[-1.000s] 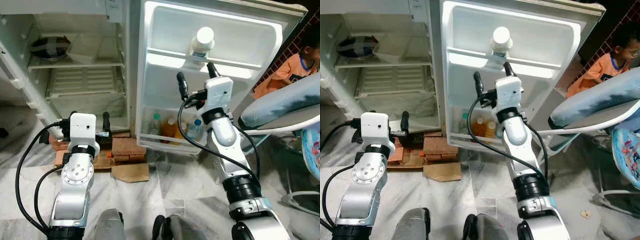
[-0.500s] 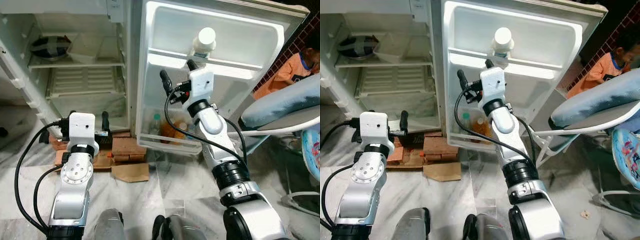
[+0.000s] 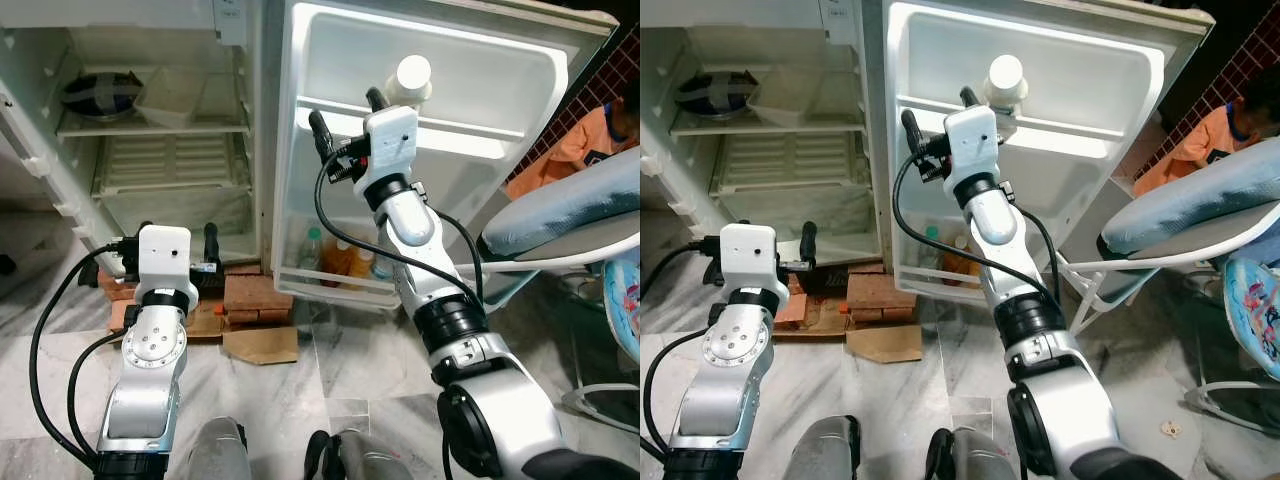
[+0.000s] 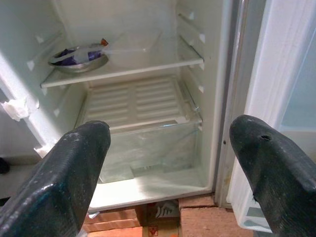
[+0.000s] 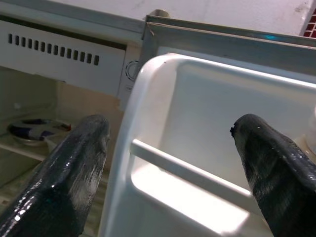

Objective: Restocking fridge

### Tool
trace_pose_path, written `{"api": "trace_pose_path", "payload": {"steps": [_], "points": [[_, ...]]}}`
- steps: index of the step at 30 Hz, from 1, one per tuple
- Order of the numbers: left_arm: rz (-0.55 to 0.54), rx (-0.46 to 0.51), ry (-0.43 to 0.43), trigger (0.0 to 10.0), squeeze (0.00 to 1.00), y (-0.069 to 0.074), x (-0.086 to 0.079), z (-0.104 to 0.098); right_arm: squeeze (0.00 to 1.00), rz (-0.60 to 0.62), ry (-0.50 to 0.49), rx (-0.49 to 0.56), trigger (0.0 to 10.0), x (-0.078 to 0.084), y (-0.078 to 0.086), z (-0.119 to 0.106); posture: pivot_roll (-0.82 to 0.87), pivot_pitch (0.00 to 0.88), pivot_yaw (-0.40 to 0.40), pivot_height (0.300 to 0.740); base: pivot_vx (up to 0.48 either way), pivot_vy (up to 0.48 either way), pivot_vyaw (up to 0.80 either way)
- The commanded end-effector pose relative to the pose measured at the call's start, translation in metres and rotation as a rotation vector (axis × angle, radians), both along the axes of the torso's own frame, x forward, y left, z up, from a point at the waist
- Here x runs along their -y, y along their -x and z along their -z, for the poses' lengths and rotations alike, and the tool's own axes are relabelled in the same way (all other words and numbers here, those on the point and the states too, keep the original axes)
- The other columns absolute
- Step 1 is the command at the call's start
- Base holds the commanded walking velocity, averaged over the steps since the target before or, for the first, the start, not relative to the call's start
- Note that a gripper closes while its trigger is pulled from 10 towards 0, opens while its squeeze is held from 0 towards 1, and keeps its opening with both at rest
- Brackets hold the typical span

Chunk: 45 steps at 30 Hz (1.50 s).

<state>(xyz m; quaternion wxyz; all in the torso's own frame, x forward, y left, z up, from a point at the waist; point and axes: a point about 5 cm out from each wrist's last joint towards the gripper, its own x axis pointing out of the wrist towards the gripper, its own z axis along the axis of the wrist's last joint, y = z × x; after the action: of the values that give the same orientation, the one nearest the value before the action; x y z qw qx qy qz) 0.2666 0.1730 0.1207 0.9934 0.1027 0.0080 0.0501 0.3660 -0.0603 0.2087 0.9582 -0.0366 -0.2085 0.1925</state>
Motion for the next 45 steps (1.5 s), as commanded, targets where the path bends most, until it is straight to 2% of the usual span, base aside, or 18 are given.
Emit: {"api": "trace_pose_path", "payload": {"steps": [1,7,11,14,20,26,35,40,45], "points": [[-0.001,-0.001,-0.003,10.0,0.0,0.001,0.001,0.001,0.0,0.009,-0.016,0.002,10.0,0.004,-0.002,-0.001,0.23,0.113,-0.153,0.74,0.0,0.0,0.0],[-0.01,-0.002,-0.003,10.0,0.0,0.003,0.0,0.001,0.0,0.013,0.01,-0.017,10.0,0.009,0.002,0.011,0.23,0.116,-0.157,0.74,0.0,0.0,0.0],[-0.002,-0.004,-0.003,10.0,0.0,0.002,0.001,0.002,0.0,0.07,0.017,-0.02,10.0,0.021,-0.003,0.01,0.22,0.118,-0.15,0.74,0.0,0.0,0.0],[0.0,-0.004,-0.003,10.0,0.0,0.002,0.001,0.001,0.0,0.089,0.023,-0.014,10.0,0.023,-0.005,0.009,0.22,0.115,-0.147,0.74,0.0,0.0,0.0],[0.002,0.004,-0.006,10.0,0.0,-0.001,0.001,-0.001,0.0,0.133,0.049,-0.014,10.0,0.022,-0.013,0.003,0.23,0.115,-0.147,0.74,0.0,0.0,0.0],[-0.007,0.003,-0.01,10.0,0.0,0.001,-0.002,-0.001,0.0,0.128,0.052,-0.032,10.0,0.019,-0.014,0.004,0.24,0.116,-0.15,0.74,0.0,0.0,0.0],[-0.006,0.009,-0.009,10.0,0.0,-0.001,0.0,-0.002,0.0,0.142,0.04,0.021,10.0,0.016,-0.021,-0.016,0.24,0.112,-0.15,0.74,0.0,0.0,0.0],[-0.01,0.01,-0.008,10.0,0.0,-0.001,-0.001,-0.002,0.0,0.103,0.055,-0.002,10.0,0.012,-0.016,-0.004,0.24,0.112,-0.154,0.74,0.0,0.0,0.0],[-0.009,0.007,-0.006,10.0,0.0,0.0,0.0,-0.001,0.0,0.105,0.073,-0.058,10.0,0.021,-0.012,0.016,0.23,0.114,-0.152,0.74,0.0,0.0,0.0]]}}
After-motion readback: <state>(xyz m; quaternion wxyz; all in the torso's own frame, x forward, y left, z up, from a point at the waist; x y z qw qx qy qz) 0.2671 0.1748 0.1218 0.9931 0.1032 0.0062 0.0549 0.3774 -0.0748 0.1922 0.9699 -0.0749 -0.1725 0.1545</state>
